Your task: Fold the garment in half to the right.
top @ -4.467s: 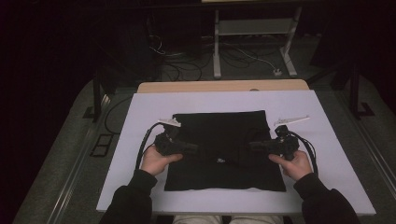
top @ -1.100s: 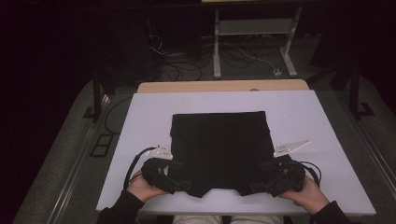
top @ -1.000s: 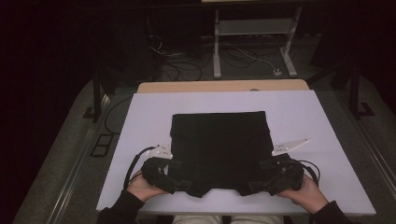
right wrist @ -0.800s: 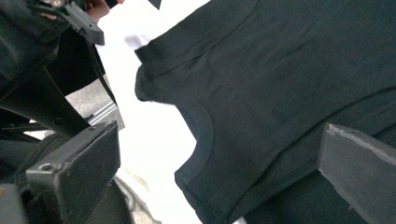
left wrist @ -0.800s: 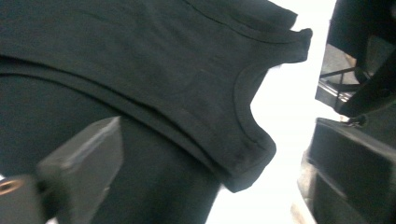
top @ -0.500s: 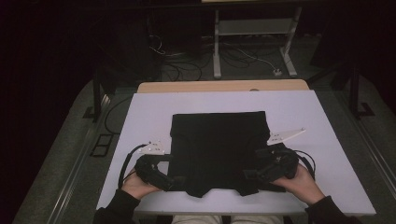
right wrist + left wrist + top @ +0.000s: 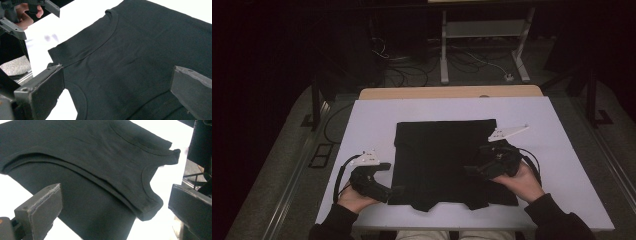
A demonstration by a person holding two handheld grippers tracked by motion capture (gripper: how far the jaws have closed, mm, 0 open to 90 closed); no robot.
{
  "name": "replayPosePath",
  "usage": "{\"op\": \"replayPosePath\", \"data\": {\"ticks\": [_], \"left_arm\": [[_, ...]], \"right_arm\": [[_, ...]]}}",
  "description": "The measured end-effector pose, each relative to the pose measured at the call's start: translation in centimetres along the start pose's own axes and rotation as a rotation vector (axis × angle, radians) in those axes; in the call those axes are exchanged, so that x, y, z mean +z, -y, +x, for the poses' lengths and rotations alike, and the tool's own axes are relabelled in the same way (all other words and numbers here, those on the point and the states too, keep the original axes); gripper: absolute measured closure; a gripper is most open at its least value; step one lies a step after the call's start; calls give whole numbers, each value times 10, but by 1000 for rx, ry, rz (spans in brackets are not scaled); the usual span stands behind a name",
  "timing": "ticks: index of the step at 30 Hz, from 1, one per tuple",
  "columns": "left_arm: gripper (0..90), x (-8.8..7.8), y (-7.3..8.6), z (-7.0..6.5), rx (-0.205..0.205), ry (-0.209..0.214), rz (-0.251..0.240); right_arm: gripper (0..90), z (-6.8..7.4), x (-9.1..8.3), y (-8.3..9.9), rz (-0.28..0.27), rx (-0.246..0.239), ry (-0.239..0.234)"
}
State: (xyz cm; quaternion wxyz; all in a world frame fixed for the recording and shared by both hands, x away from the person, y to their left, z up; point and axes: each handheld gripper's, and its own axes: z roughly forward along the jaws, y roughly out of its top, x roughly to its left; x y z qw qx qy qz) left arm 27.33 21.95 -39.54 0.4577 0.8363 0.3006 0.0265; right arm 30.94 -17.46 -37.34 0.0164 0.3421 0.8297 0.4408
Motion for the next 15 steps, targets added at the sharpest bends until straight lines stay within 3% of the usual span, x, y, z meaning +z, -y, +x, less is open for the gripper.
{"op": "replayPosePath", "data": {"ticks": [9, 15], "left_arm": [[0, -11, 6, 7, -37, -49, -43], [0, -15, 13, 12, -57, -68, -43]], "right_arm": [[0, -14, 10, -9, -11, 19, 1], [0, -20, 17, -21, -15, 9, 14]]}}
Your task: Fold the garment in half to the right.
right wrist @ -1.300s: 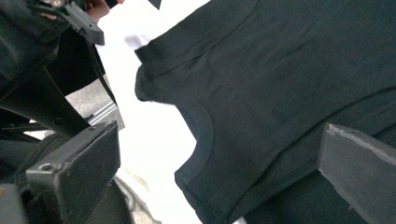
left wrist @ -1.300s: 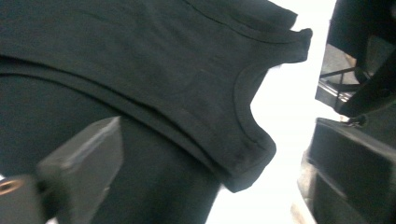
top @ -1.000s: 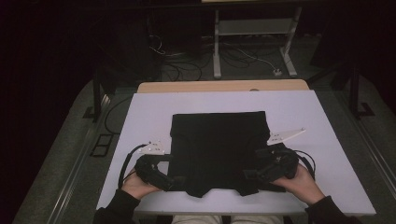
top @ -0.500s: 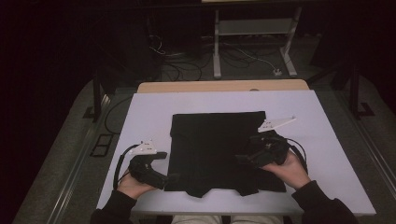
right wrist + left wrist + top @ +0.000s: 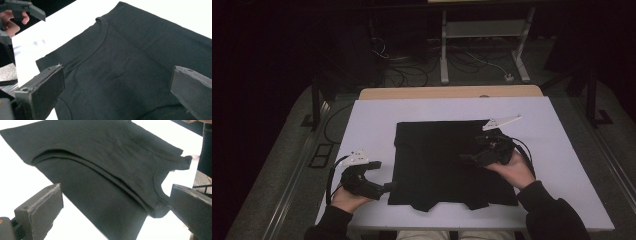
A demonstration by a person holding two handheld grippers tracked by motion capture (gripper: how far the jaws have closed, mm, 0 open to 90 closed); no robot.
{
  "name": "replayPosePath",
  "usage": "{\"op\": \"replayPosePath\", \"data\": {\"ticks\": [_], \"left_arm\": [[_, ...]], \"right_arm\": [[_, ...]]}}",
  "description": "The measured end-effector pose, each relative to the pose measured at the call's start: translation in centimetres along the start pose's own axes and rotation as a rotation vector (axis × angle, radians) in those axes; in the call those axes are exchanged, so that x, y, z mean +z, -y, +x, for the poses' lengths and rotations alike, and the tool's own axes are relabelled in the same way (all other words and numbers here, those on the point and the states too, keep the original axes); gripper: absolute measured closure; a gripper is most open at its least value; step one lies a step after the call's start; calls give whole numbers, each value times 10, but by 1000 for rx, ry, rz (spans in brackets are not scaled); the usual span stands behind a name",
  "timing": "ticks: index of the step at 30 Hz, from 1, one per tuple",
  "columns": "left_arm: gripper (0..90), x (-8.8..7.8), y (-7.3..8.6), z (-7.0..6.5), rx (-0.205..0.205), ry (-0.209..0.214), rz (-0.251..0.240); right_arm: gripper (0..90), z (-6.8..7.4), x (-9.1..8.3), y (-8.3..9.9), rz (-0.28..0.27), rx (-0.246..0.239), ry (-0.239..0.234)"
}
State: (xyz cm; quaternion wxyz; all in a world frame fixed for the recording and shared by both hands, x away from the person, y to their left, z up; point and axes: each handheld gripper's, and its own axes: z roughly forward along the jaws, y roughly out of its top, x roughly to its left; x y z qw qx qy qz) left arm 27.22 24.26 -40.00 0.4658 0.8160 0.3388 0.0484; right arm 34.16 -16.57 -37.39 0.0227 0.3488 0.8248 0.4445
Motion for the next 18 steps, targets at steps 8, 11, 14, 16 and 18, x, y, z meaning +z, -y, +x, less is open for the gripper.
{"op": "replayPosePath", "data": {"ticks": [8, 11, 14, 16, 18], "left_arm": [[0, -2, 8, 4, -11, -28, 8], [0, -2, 11, 4, -11, -31, 12], [0, -2, 13, 4, -9, -30, 20], [0, -2, 15, 4, -8, -31, 28], [0, -2, 16, 4, -4, -30, 32]], "right_arm": [[0, -3, 14, -14, 16, -19, 5], [0, -3, 19, -18, 21, -25, 6], [0, -3, 25, -22, 20, -32, 9], [0, -3, 30, -24, 20, -30, 4], [0, -4, 35, -26, 26, -29, 1]]}}
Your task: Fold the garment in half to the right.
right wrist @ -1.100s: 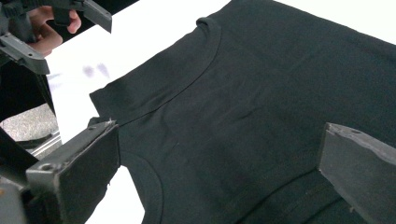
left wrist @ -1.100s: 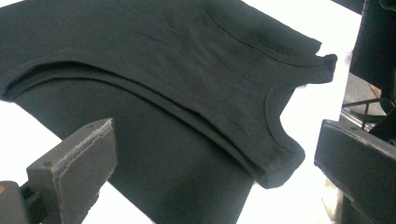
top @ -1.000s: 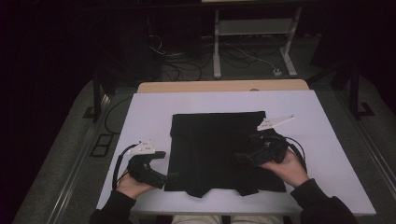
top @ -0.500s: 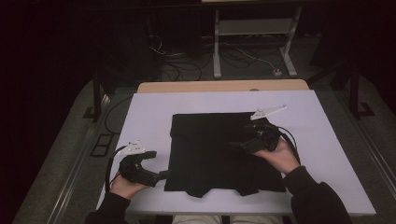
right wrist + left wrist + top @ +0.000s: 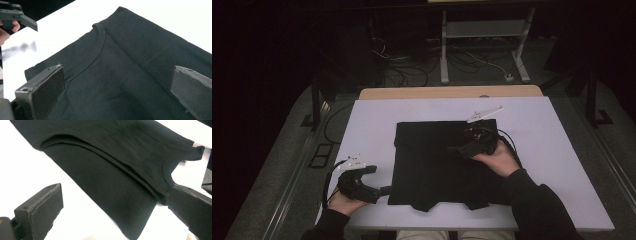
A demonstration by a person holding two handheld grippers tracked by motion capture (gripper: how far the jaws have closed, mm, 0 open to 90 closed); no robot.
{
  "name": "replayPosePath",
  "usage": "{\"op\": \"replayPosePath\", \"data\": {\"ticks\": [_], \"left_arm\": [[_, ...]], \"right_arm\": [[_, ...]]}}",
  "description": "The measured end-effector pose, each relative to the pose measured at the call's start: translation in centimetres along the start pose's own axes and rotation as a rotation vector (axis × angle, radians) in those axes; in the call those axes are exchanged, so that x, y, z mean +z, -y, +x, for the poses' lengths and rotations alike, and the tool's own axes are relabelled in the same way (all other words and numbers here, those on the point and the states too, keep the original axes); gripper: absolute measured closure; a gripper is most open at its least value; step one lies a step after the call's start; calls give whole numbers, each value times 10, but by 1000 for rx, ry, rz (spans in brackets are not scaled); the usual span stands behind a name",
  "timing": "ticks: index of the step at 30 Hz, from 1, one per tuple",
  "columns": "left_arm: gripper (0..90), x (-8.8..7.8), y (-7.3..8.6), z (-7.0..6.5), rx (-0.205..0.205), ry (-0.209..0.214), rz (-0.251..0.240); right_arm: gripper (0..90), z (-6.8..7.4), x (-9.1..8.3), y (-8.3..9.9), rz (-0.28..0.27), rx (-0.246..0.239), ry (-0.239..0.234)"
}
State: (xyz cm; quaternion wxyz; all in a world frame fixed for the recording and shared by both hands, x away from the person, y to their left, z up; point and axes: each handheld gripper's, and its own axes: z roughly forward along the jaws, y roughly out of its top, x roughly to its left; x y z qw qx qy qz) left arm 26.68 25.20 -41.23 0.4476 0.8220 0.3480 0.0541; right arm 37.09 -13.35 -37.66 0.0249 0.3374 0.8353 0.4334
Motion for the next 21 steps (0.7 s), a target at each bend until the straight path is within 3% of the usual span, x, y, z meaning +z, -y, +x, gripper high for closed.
{"op": "replayPosePath", "data": {"ticks": [6, 21], "left_arm": [[0, -2, 5, 1, -4, -1, 10], [0, 14, 13, -9, 58, 48, 109]], "right_arm": [[0, 0, 13, -10, 13, -15, -3], [0, -3, 36, -37, 18, -28, 1]]}}
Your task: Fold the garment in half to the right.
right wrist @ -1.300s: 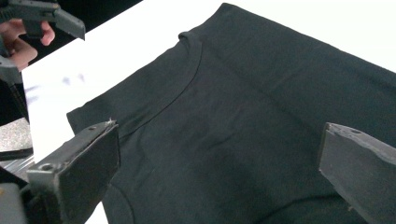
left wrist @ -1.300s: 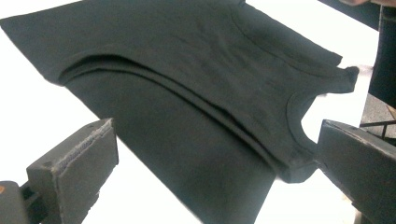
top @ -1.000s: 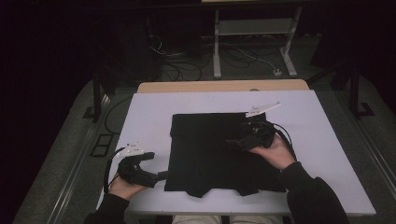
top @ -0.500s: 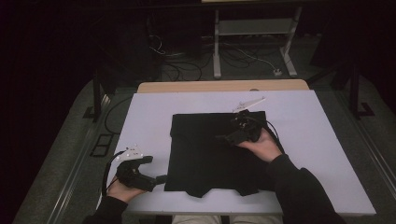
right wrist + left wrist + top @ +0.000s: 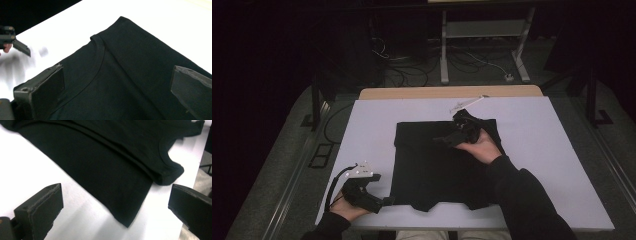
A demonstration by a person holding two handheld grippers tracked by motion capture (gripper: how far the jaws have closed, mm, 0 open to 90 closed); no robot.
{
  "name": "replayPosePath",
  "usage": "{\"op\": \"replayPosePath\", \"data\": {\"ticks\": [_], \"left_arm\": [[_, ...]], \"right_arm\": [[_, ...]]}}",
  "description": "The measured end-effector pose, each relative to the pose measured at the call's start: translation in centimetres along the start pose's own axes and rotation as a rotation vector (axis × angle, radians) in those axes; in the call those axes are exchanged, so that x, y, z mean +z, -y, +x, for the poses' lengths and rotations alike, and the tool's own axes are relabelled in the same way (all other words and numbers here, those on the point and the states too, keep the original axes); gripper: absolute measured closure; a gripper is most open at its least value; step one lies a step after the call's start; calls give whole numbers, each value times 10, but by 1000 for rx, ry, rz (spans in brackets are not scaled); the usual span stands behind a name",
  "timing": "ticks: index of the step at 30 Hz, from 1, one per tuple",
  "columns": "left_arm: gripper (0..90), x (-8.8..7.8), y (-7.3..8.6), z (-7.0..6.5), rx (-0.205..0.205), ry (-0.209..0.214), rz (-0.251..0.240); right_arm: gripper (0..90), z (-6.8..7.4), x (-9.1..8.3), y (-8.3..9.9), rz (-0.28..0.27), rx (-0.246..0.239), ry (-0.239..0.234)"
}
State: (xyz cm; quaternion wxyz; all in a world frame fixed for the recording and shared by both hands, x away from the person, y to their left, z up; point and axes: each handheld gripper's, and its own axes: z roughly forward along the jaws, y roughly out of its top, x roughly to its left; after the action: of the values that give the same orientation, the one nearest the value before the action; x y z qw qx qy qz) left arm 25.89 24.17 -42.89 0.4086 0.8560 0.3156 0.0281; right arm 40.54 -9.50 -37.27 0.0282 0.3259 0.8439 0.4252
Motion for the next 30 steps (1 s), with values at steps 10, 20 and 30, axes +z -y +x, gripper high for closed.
{"op": "replayPosePath", "data": {"ticks": [10, 20, 30], "left_arm": [[0, 12, 0, -3, 24, 27, 40], [0, 16, 1, -6, 55, 53, 72], [0, 24, 0, -9, 86, 78, 113]], "right_arm": [[0, -4, 21, -14, 1, 1, 5], [0, -1, 39, -31, -2, -22, -3], [0, -4, 61, -47, -21, -9, -2]]}}
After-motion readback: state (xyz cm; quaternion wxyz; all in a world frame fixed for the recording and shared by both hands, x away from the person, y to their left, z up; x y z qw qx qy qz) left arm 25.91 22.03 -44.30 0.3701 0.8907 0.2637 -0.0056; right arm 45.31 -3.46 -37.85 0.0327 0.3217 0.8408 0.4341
